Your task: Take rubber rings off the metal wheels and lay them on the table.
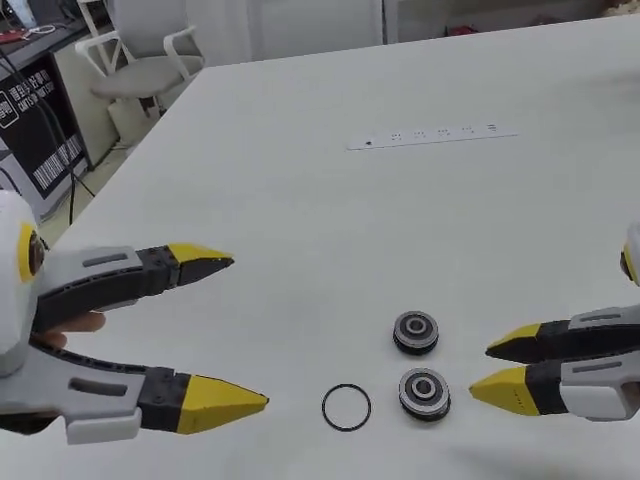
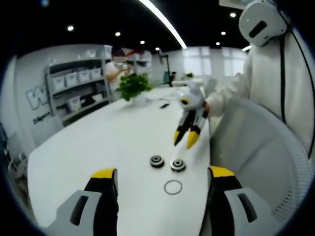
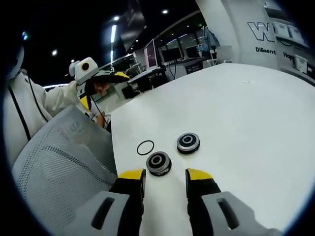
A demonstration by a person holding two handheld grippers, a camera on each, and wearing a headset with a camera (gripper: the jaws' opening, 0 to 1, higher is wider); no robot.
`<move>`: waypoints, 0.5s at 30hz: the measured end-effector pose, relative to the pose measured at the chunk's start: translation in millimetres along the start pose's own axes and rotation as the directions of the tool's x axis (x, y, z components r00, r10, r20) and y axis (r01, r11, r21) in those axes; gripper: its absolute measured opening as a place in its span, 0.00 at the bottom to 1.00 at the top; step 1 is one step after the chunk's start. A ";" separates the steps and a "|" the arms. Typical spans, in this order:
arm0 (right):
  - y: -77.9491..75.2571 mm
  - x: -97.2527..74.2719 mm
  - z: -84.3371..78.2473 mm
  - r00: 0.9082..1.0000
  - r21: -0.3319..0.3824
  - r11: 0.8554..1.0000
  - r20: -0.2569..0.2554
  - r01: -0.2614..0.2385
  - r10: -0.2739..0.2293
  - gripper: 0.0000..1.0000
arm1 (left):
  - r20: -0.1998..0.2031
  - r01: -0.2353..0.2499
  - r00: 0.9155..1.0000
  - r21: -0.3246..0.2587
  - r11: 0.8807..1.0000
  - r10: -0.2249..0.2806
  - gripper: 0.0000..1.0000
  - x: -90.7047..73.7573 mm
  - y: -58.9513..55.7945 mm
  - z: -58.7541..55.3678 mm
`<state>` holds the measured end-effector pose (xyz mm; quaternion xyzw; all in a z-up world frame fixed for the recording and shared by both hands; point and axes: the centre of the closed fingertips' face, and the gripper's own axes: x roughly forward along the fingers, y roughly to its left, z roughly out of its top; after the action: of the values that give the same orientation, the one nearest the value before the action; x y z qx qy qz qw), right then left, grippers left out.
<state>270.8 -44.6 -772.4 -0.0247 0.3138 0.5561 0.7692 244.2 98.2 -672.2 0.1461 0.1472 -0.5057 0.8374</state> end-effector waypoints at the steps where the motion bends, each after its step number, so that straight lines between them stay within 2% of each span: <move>1: 0.0 0.3 0.0 1.000 0.002 1.000 0.003 0.000 0.000 0.30 | 0.004 0.004 1.000 0.004 1.000 -0.004 0.75 2.4 0.1 2.9; 10: 0.9 5.7 0.3 1.000 0.006 1.000 0.017 -0.001 0.001 0.29 | 0.024 0.055 0.998 0.063 0.997 -0.057 0.72 26.9 -2.2 22.4; 15: 1.7 9.1 -2.1 1.000 -0.008 1.000 0.009 -0.002 0.002 0.30 | 0.022 0.081 0.996 0.088 0.993 -0.083 0.70 39.0 -4.2 24.5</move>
<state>270.1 -37.1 -778.2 -0.0252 0.3082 0.5583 0.7698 260.3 55.3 -665.6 0.1699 0.1203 -0.5475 0.8105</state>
